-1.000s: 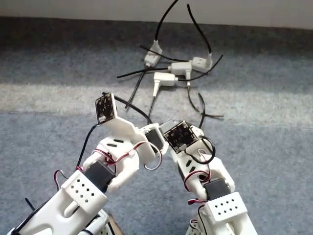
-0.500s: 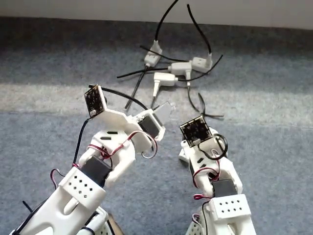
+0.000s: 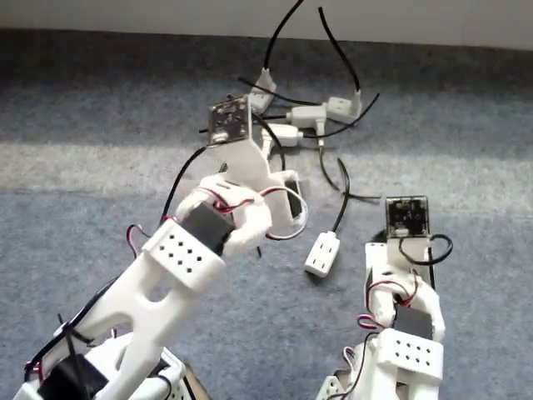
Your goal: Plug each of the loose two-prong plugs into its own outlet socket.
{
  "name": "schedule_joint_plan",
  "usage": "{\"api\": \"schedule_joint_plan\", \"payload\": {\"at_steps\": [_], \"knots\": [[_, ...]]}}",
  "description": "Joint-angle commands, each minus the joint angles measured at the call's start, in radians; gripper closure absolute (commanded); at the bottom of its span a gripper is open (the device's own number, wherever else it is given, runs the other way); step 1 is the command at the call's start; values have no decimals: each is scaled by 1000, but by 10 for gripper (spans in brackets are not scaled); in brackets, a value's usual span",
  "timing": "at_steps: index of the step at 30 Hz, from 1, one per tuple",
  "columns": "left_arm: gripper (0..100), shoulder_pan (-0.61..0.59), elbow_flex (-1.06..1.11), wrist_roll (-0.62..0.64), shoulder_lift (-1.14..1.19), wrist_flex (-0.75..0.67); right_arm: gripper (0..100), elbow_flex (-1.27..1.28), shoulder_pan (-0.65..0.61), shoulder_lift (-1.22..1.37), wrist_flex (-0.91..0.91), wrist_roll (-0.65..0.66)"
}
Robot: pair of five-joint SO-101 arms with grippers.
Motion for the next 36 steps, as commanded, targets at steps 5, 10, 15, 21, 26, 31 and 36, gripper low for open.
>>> {"api": "schedule_joint_plan", "payload": {"at_steps": [5,10,15,21,26,31,36], "knots": [[993,154,-269,-120,176,333,991,-19,191,1,179,-23],[993,214,-272,-249,263,328,991,-10,403,1,240,-17],[993,242,-271,-308,349,262,991,45,591,1,255,17],[993,254,-271,-319,426,176,991,125,748,2,255,187],[993,259,-271,-318,433,143,991,159,789,1,254,230],[993,259,-269,-318,443,144,991,165,789,1,222,190],[993,252,-242,-319,443,144,991,165,792,1,216,186]]}}
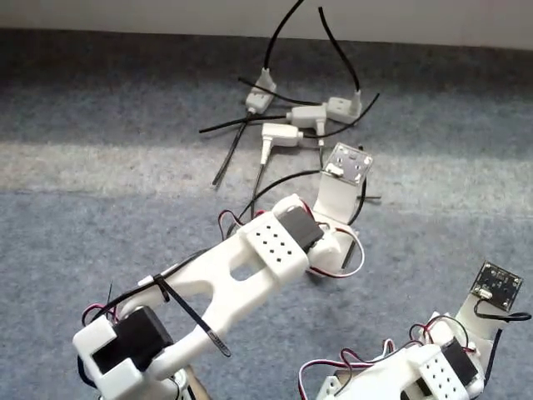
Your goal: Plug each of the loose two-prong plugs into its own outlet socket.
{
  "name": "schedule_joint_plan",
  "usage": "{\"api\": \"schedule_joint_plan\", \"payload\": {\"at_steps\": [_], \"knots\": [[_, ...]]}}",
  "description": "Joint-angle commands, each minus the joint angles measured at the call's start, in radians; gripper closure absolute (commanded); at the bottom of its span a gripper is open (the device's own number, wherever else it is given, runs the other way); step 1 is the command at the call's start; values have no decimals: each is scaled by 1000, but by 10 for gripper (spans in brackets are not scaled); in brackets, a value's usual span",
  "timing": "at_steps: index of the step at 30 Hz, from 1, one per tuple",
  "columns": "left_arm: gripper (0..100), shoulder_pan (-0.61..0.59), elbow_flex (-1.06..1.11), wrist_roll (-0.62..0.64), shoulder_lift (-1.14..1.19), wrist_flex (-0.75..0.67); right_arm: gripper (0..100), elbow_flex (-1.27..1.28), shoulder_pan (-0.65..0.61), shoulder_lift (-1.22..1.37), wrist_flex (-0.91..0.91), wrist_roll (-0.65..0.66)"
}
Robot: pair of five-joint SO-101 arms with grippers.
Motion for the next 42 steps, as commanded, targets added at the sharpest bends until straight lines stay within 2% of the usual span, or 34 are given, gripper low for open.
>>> {"api": "schedule_joint_plan", "payload": {"at_steps": [1,15,26,29,33,42], "knots": [[993,10,-4,-8,-10,-15,991,68,19,2,-19,-14],[993,2,61,-8,-7,-49,991,70,12,2,-18,-14],[993,-2,177,-6,-7,-222,991,70,12,2,-18,-14],[993,-2,179,0,-8,-224,991,70,12,2,-18,-14],[993,-30,179,124,-16,-222,991,70,12,2,-18,-14],[993,-44,173,133,-18,-160,991,70,12,2,-18,-14]]}}
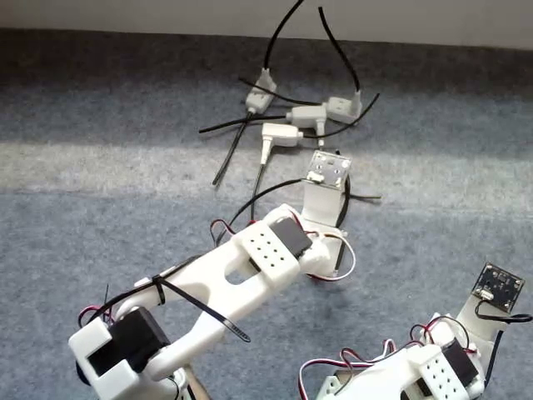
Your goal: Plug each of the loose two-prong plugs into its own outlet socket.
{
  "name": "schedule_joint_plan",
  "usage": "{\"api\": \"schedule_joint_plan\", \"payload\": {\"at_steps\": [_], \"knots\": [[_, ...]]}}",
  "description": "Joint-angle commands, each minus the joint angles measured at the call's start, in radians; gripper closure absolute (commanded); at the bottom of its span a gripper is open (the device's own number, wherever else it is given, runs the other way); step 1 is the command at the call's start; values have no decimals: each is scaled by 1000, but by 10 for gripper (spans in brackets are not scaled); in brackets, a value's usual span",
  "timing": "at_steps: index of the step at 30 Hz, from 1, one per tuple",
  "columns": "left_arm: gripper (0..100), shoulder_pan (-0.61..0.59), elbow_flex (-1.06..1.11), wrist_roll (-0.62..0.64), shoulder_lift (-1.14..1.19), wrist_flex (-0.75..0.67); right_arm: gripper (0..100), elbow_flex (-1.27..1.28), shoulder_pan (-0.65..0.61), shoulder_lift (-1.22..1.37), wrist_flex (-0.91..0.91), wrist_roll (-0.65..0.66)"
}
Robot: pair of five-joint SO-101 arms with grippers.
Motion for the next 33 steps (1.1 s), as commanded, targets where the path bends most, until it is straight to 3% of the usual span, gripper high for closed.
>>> {"api": "schedule_joint_plan", "payload": {"at_steps": [1,11,15,33], "knots": [[993,-33,-7,14,-13,35,991,70,1,2,-18,-14],[993,-54,1,18,-15,37,991,73,-19,2,-16,-14],[993,-50,-7,86,-15,89,991,88,-38,2,-16,-11],[993,-7,-8,86,-15,91,991,88,-35,2,-16,-11]]}}
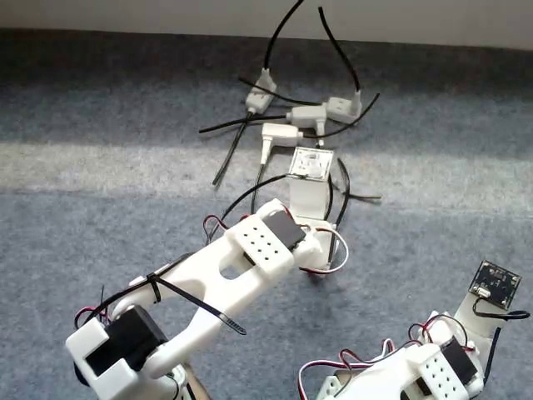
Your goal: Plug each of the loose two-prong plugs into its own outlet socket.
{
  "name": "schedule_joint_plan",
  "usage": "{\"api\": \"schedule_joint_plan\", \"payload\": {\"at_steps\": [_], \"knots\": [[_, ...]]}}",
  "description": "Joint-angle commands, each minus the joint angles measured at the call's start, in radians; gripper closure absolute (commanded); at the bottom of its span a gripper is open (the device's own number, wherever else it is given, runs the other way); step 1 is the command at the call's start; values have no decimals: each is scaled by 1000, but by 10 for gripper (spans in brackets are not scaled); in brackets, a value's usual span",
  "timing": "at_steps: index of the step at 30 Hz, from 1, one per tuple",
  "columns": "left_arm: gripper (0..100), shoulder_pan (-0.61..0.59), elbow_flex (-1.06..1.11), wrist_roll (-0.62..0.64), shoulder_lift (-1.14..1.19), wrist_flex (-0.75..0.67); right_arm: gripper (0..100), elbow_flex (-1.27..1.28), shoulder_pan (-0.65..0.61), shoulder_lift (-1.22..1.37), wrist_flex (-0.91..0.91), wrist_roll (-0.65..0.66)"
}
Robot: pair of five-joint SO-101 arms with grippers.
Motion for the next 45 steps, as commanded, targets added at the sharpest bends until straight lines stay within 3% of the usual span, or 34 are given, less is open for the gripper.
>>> {"api": "schedule_joint_plan", "payload": {"at_steps": [1,17,45], "knots": [[993,30,-5,5,-13,21,991,88,-10,2,-16,-11],[993,30,-76,3,-13,101,991,88,-10,2,-16,-11],[993,19,-142,-58,-1,97,991,90,-12,2,-16,-11]]}}
